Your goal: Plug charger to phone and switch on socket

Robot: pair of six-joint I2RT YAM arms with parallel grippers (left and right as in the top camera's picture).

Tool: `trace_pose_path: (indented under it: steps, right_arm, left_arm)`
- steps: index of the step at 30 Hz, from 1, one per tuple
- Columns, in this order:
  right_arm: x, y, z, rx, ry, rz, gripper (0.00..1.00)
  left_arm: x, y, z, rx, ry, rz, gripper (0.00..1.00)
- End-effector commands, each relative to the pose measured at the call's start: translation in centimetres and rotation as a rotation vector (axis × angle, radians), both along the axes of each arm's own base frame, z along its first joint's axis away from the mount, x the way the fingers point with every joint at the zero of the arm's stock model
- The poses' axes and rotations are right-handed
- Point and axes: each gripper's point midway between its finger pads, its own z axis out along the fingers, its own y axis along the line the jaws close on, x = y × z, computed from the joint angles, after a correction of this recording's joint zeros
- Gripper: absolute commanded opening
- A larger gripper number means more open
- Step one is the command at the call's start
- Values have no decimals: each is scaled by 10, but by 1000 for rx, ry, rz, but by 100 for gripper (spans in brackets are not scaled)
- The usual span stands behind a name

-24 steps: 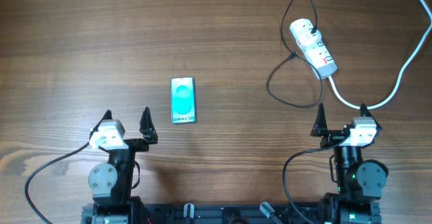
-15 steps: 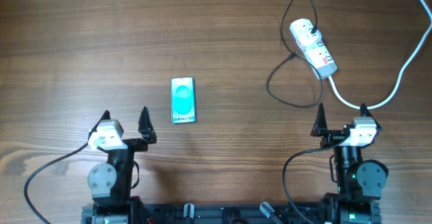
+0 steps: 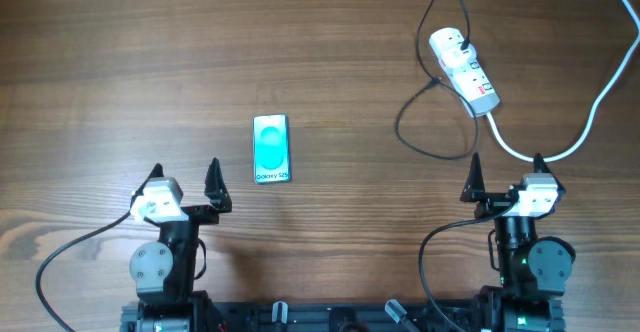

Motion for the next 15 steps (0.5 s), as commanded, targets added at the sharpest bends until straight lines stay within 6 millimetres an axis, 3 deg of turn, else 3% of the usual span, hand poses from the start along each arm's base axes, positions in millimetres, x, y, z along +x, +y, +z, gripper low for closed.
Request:
trace_pose_path:
  steps: [1, 15]
  right_arm:
    - [-1, 3, 4, -10, -18, 17, 100]
    - [-1, 3, 4, -10, -18, 17, 100]
  left_arm:
    - [0, 4, -2, 20, -2, 18, 100]
    - [0, 4, -1, 17, -3, 18, 100]
